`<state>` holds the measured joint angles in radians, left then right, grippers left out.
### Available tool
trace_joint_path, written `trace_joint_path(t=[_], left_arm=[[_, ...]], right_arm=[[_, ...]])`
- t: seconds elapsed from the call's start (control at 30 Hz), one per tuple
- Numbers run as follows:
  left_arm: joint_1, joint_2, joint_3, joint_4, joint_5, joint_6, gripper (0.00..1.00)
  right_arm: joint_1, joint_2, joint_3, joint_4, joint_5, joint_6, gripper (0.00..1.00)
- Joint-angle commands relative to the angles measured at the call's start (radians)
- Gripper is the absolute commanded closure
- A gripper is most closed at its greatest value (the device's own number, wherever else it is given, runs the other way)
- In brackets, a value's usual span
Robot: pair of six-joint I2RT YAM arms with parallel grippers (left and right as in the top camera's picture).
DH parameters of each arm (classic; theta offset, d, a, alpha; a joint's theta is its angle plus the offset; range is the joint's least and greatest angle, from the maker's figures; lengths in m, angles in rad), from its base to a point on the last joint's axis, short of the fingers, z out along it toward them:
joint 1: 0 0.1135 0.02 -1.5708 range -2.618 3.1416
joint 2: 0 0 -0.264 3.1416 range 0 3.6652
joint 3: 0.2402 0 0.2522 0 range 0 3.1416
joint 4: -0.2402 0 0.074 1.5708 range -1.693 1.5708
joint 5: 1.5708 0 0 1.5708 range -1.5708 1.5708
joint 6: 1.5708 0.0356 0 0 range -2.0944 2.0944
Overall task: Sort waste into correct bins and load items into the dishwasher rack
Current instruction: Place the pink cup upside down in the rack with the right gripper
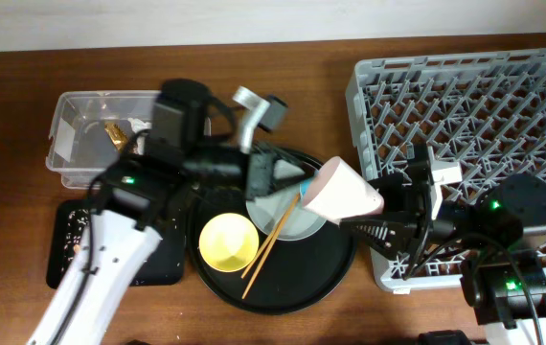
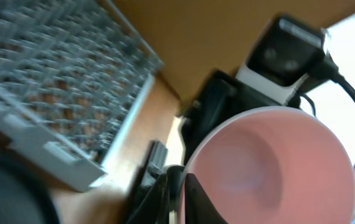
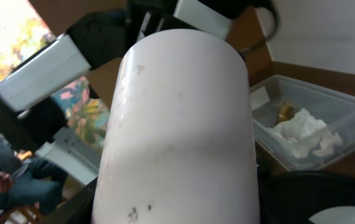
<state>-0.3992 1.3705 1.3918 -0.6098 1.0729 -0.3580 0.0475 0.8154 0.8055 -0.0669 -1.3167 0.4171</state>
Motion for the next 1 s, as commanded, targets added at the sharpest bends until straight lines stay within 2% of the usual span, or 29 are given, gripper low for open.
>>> trace_joint_path(t=[0.0, 0.13, 0.3, 0.37, 0.4, 0.43, 0.47, 0.5, 0.53, 0.6, 0.67, 0.83, 0.97], left_arm=[[0.165, 0.015, 0.003, -0.063, -0.252, 0.016, 0.89], [0.252, 0.015, 0.003, -0.194, -0.378, 0.017, 0.89], [0.256, 0.015, 0.003, -0.269, -0.453, 0.087, 0.89], [0.256, 0.015, 0.003, -0.304, -0.516, 0.088, 0.89], [0.256, 0.015, 0.003, -0.319, -0.541, 0.088, 0.89], [0.256, 0.015, 0.003, -0.328, -0.555, 0.088, 0.89], [0.256, 0.015, 0.003, -0.332, -0.562, 0.089, 0.89], [0.256, 0.015, 0.003, -0.335, -0.574, 0.091, 0.89], [0.256, 0.015, 0.003, -0.337, -0.581, 0.091, 0.89], [0.255, 0.015, 0.002, -0.350, -0.585, 0.091, 0.89], [0.255, 0.015, -0.004, -0.362, -0.586, 0.091, 0.89], [0.223, 0.015, -0.016, -0.413, -0.700, 0.091, 0.89], [0.184, 0.015, -0.019, -0.413, -0.705, 0.091, 0.89]], right_arm=[[0.010, -0.017, 0.018, -0.024, -0.080, -0.014, 0.48], [0.010, 0.038, 0.018, -0.061, 0.068, 0.044, 0.50], [0.010, 0.193, 0.051, -0.128, 0.310, 0.060, 0.52], [0.010, 0.279, 0.160, -0.296, 0.451, -0.017, 0.54], [0.010, 0.328, 0.267, -0.462, 0.584, -0.096, 0.54], [0.011, 0.384, 0.411, -0.664, 0.782, -0.182, 0.54], [0.011, 0.420, 0.497, -0.772, 0.916, -0.217, 0.54], [0.011, 0.491, 0.647, -0.932, 1.155, -0.253, 0.54], [0.011, 0.557, 0.759, -1.028, 1.313, -0.283, 0.54], [0.009, 0.668, 0.883, -1.105, 1.425, -0.313, 0.53], [-0.012, 0.771, 0.921, -1.088, 1.427, -0.313, 0.53], [-0.049, 1.014, 0.921, -0.900, 1.425, -0.362, 0.54], [-0.049, 1.084, 0.921, -0.806, 1.434, -0.361, 0.54]])
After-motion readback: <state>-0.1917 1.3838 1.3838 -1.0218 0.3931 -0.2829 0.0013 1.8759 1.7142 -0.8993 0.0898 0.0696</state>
